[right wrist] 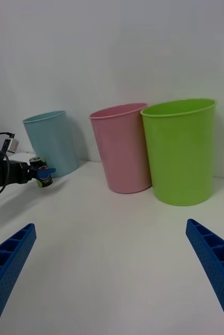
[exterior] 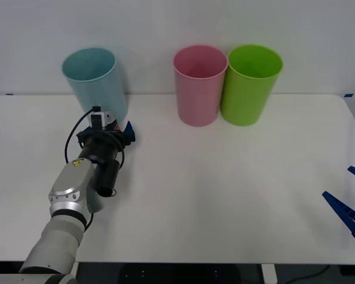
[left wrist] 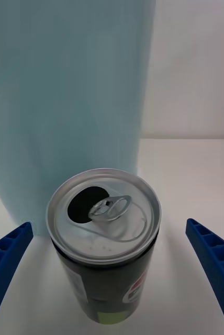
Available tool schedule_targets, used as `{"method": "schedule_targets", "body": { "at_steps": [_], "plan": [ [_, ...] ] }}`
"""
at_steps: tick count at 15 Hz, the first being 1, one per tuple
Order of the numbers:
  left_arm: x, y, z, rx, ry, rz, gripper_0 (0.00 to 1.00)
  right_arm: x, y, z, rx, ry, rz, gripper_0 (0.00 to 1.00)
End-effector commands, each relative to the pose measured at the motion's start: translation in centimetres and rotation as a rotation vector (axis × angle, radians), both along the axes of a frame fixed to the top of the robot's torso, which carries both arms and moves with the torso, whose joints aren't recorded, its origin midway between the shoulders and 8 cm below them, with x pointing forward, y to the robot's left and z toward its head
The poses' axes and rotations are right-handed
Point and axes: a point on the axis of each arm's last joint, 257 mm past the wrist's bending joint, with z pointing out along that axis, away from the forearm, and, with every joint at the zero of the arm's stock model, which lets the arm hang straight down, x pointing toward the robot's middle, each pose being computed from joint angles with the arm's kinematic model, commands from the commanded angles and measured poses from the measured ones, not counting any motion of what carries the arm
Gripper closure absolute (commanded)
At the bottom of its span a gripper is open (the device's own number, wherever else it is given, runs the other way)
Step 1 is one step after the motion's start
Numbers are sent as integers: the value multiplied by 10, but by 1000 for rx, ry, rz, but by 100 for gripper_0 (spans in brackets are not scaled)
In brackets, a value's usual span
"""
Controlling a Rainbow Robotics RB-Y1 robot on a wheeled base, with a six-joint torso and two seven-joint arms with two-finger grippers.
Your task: Grasp the object on the table and drop it into the matching bin: aluminum can to the light blue bin, PET bottle to the pink bin.
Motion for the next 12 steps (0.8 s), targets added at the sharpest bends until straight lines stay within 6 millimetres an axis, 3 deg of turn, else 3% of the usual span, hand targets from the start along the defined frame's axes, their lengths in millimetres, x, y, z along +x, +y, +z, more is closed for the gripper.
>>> {"method": "schedule_targets", "body": {
  "at_steps": [1, 3, 4, 5, 6, 7, 12],
  "plan": [
    [0, 1, 0, 3, 0, 2, 0, 0, 0, 0, 0, 0, 0, 0],
    [0, 1, 0, 6, 0, 0, 0, 0, 0, 0, 0, 0, 0, 0],
    [0, 1, 0, 7, 0, 1, 12, 0, 0, 0, 0, 0, 0, 0],
    [0, 1, 0, 9, 0, -1, 70, 0, 0, 0, 0, 0, 0, 0],
    [0, 1, 0, 12, 0, 0, 92, 0, 0, 0, 0, 0, 0, 0],
    [0, 1, 0, 15, 0, -1, 100, 0, 0, 0, 0, 0, 0, 0],
    [0, 0, 0, 24, 0, -5, 100, 0, 0, 0, 0, 0, 0, 0]
  ]
}}
